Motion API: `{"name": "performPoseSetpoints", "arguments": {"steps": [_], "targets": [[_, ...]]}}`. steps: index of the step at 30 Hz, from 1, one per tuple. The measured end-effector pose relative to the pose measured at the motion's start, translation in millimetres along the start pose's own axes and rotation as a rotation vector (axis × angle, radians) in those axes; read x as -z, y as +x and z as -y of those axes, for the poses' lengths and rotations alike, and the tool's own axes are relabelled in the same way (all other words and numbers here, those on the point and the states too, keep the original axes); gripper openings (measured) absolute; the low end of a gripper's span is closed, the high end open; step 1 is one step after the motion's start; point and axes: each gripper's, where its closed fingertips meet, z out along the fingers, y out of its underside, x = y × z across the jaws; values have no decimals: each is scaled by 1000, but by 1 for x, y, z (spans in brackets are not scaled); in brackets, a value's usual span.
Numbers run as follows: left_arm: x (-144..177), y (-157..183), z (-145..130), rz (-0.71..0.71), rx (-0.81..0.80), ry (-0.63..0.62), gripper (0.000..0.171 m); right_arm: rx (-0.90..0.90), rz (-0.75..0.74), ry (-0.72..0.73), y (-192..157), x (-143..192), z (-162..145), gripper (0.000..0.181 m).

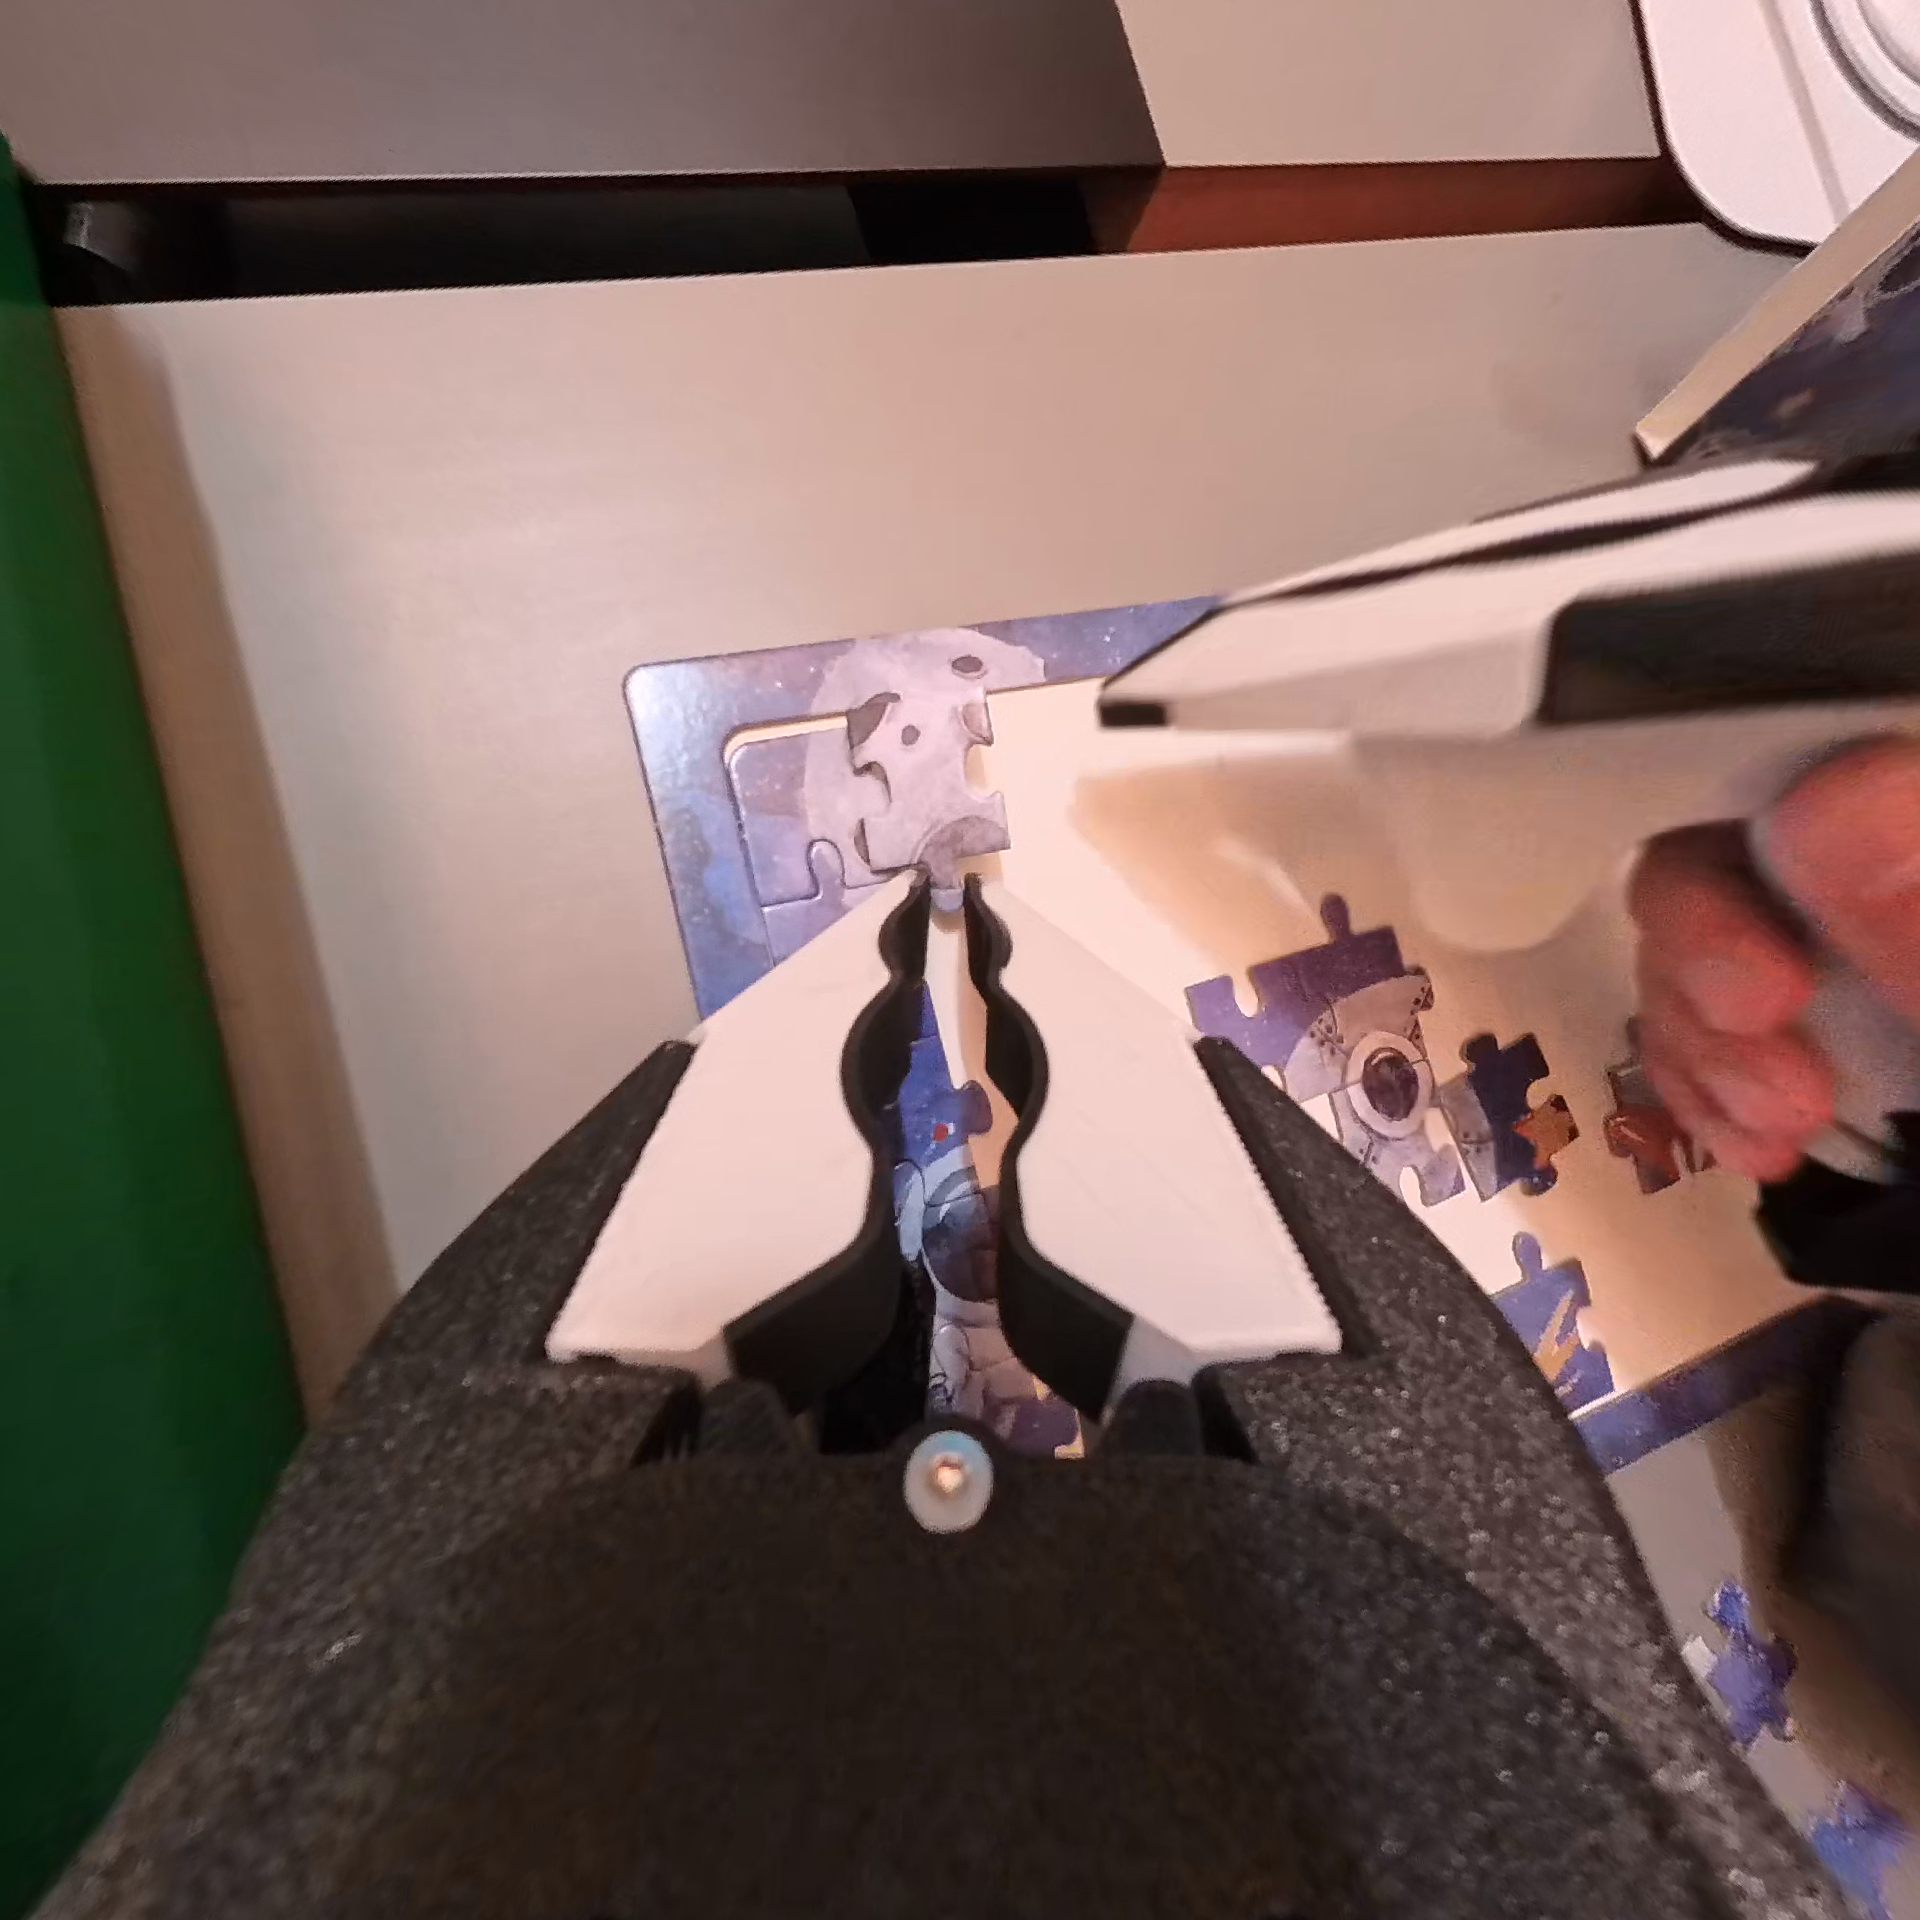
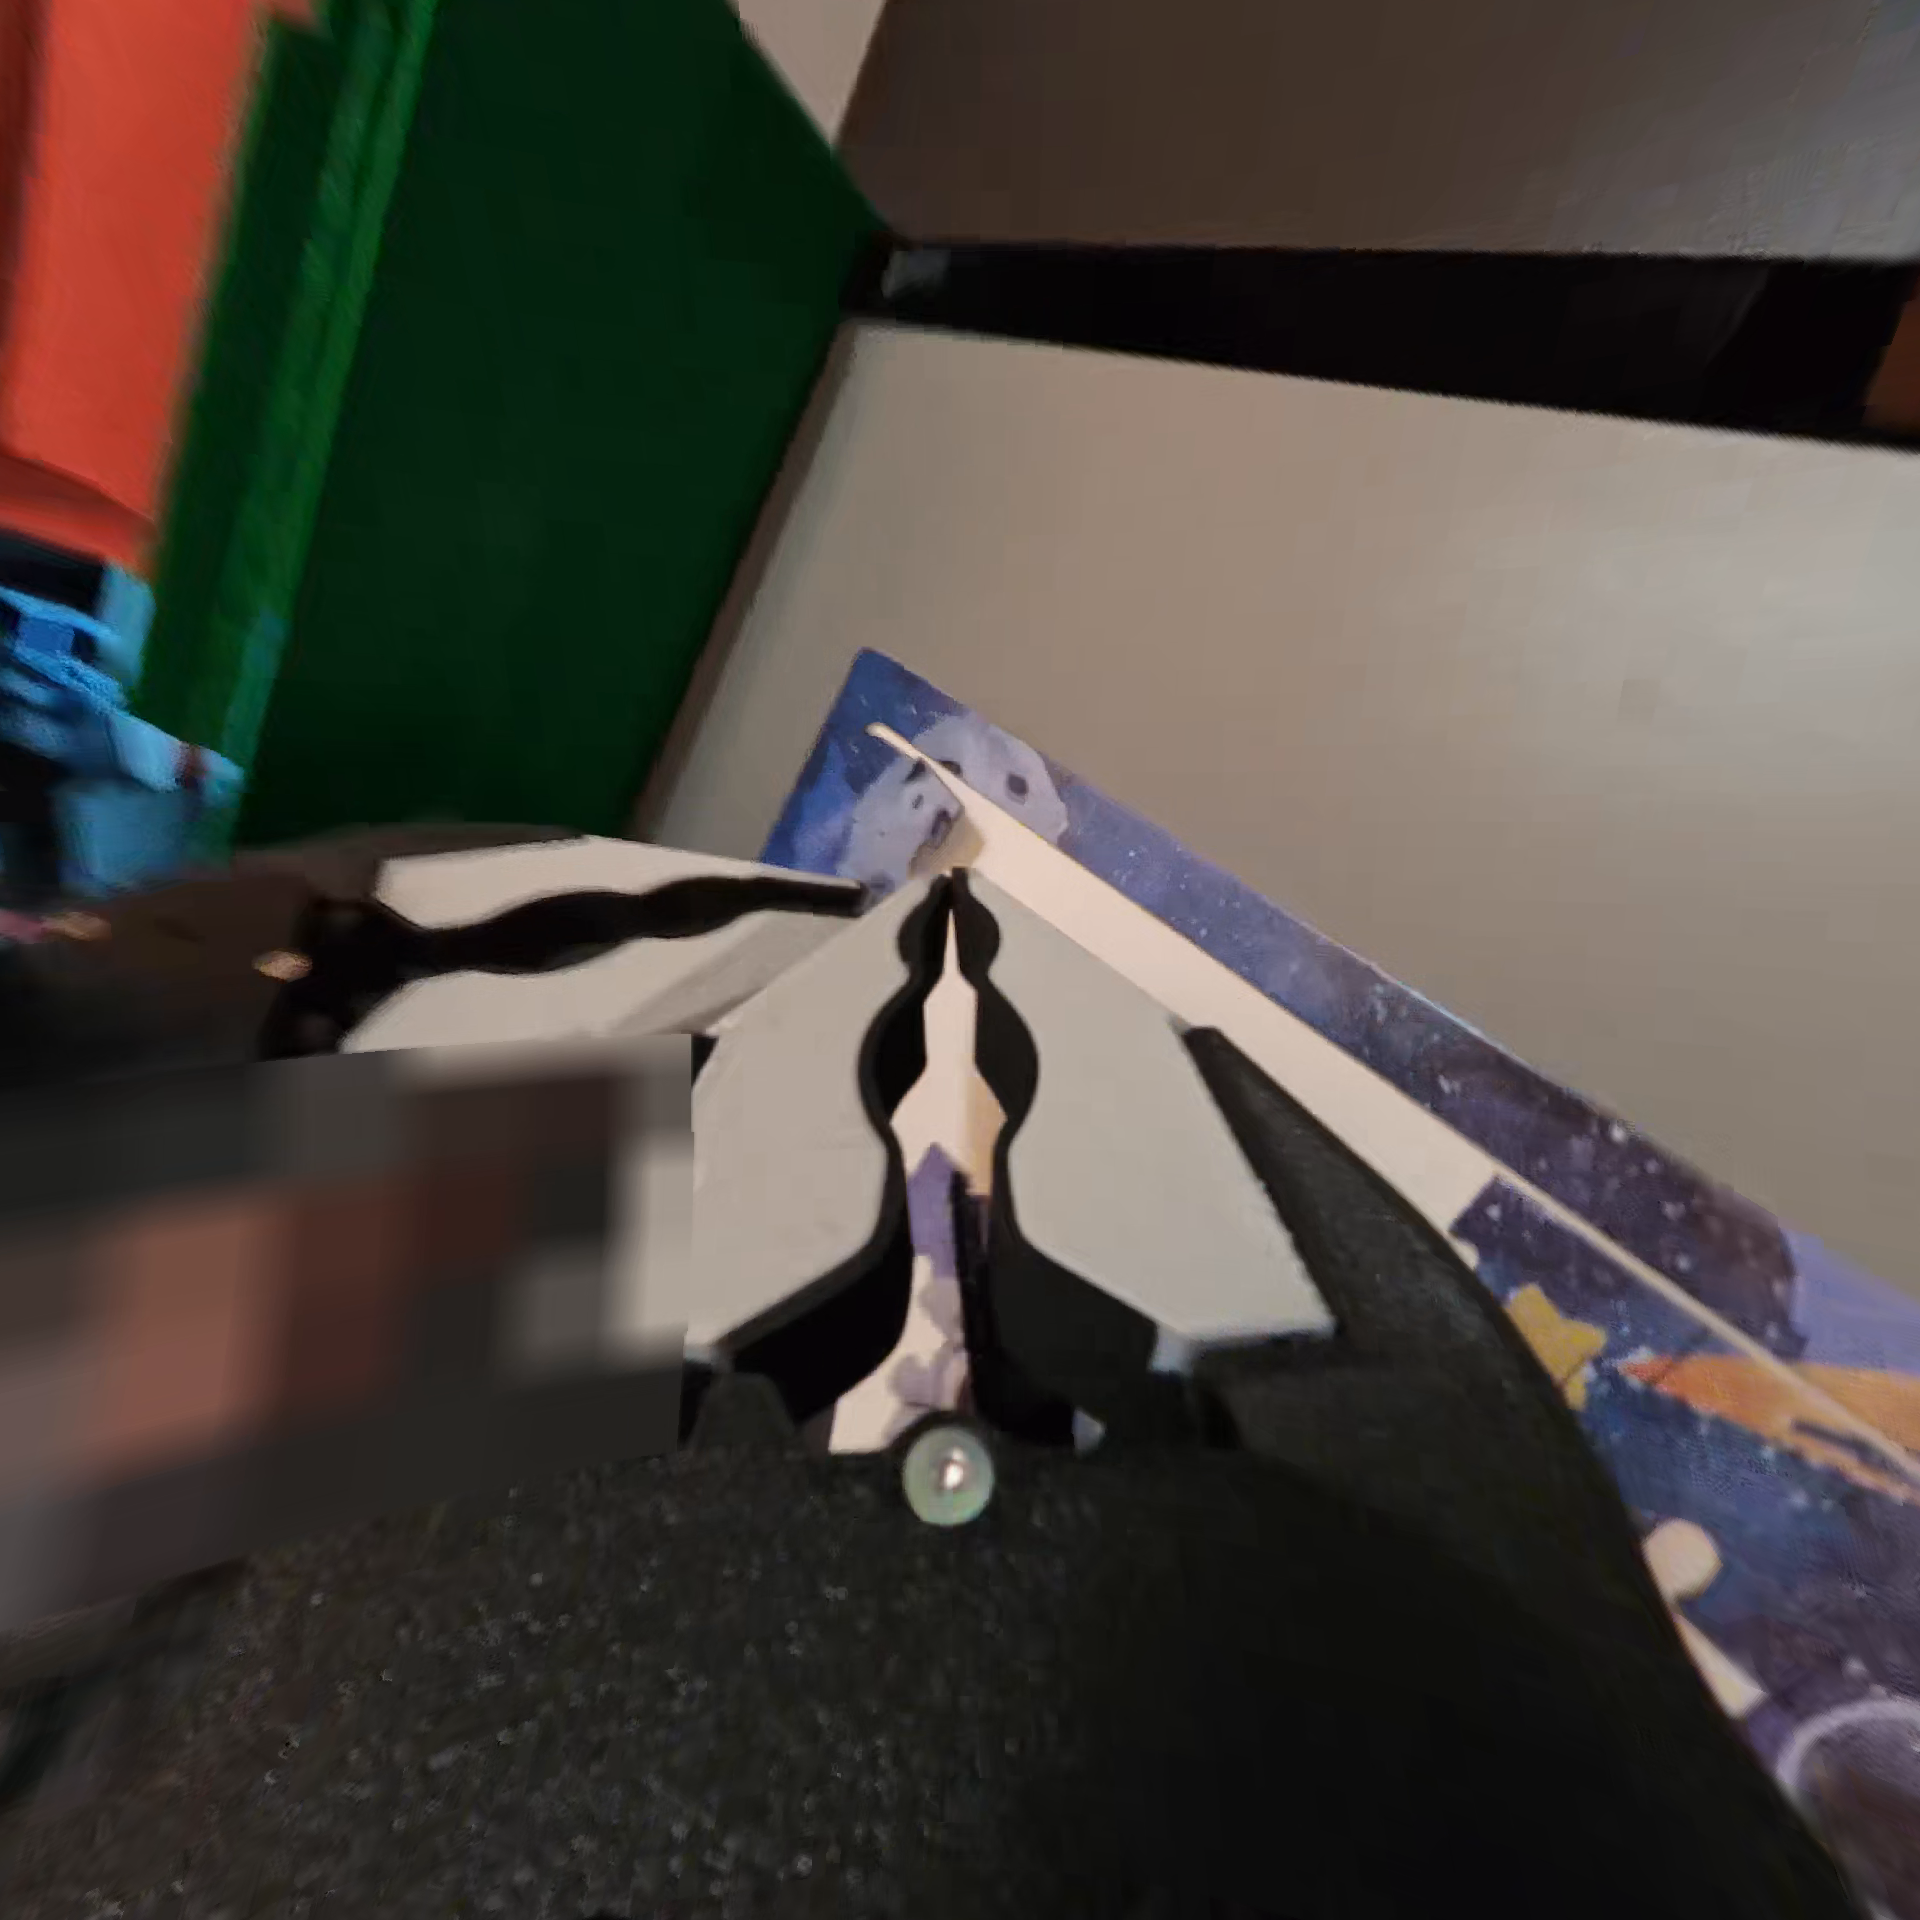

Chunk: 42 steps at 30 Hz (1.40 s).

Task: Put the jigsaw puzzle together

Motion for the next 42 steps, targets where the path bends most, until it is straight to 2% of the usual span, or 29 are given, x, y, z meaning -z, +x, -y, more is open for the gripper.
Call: {"name": "performPoseSetpoints", "arguments": {"steps": [2, 5, 9, 11, 13, 18, 35, 40, 42], "targets": [[0, -1, 0, 6, -3, -2, 6, 161, -92, -40, 0, -10, -6, 0], [1, 0, 0, 7, -7, -2, 6, 310, -162, 63, -12, -11, 7, 1], [0, 3, 1, 2, -14, -2, 6, 388, -171, 161, -21, -11, 18, 0], [0, 3, 0, 3, -14, -6, 6, 427, -199, 126, -13, -18, 11, 0], [-1, 3, 0, 11, -14, -7, 6, 409, -235, 75, -4, -21, 5, 0], [-2, 4, 0, 13, -17, -12, 6, 337, -150, 61, -10, -22, 2, 0], [-3, 5, -2, 25, -18, -27, 6, 384, -206, 37, -3, -27, -1, 0], [9, -2, 1, 44, 4, -11, 15, 374, -196, 33, -3, -27, -1, 0], [15, -10, 5, 64, 30, 17, 13, 382, -198, 40, -4, -21, 2, 0]]}}
